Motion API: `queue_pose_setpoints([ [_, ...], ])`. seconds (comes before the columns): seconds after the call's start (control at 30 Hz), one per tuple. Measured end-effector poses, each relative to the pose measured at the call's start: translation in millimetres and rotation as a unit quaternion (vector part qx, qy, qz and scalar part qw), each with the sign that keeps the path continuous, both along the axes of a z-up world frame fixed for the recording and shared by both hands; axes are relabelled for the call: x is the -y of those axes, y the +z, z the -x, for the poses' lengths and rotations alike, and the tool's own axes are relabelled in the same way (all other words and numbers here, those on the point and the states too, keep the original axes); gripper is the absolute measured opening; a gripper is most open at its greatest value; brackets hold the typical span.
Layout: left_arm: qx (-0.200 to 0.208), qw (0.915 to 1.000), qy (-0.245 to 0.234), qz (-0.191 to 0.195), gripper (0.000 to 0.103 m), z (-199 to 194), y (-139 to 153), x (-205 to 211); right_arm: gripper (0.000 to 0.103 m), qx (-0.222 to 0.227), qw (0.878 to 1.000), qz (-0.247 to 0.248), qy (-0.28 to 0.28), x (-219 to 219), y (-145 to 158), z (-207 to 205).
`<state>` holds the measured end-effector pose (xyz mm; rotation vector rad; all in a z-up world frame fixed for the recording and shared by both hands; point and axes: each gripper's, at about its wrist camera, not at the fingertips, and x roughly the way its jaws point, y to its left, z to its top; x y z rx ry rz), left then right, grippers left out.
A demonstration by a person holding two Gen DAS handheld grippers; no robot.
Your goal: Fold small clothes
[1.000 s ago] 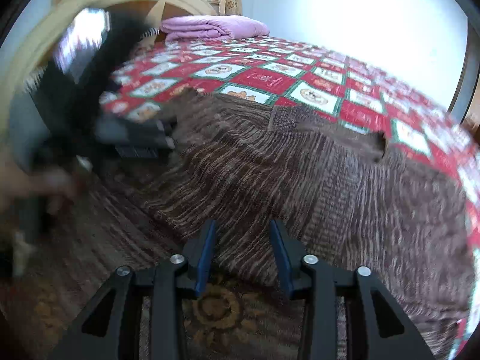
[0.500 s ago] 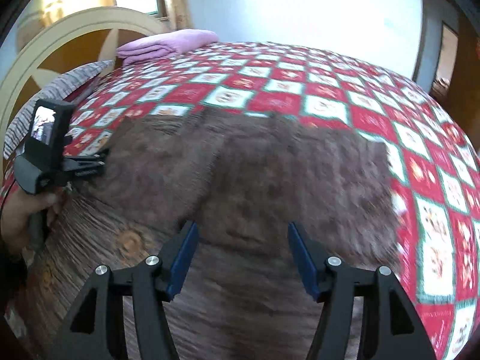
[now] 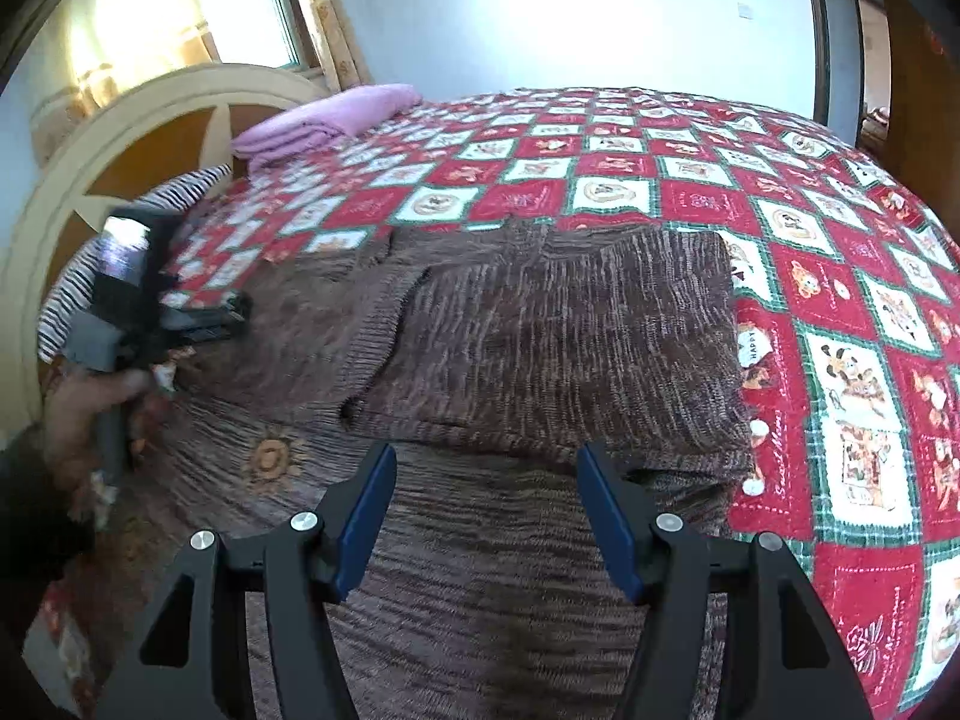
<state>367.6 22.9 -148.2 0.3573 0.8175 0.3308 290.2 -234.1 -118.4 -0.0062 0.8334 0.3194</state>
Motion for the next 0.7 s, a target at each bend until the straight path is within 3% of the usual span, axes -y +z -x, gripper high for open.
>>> queue_pose_setpoints([
  [0.17,0.009,0.9985,0.052,0.012,0.103,4,-6,-28,0.063,-0.003,0.999,0.012,-0.039,23,-3,-5],
  [0.3,0.008,0.9982,0.053,0.025,0.103,5,-6,-31,0.064,-0.005,0.997,-0.017,-0.075,41,-5,-5],
  [0.43,0.011,0.9981,0.057,0.021,0.103,9,-5,-29,0.064,-0.01,0.997,-0.029,-0.065,38,-5,3],
  [0.57,0.012,0.9966,0.064,0.051,0.103,28,-2,-43,0.065,-0.022,0.999,-0.021,-0.043,36,-5,17],
  [0.7,0.012,0.996,0.055,0.069,0.103,33,-2,-47,0.071,-0.056,0.997,-0.003,-0.056,41,-24,13],
])
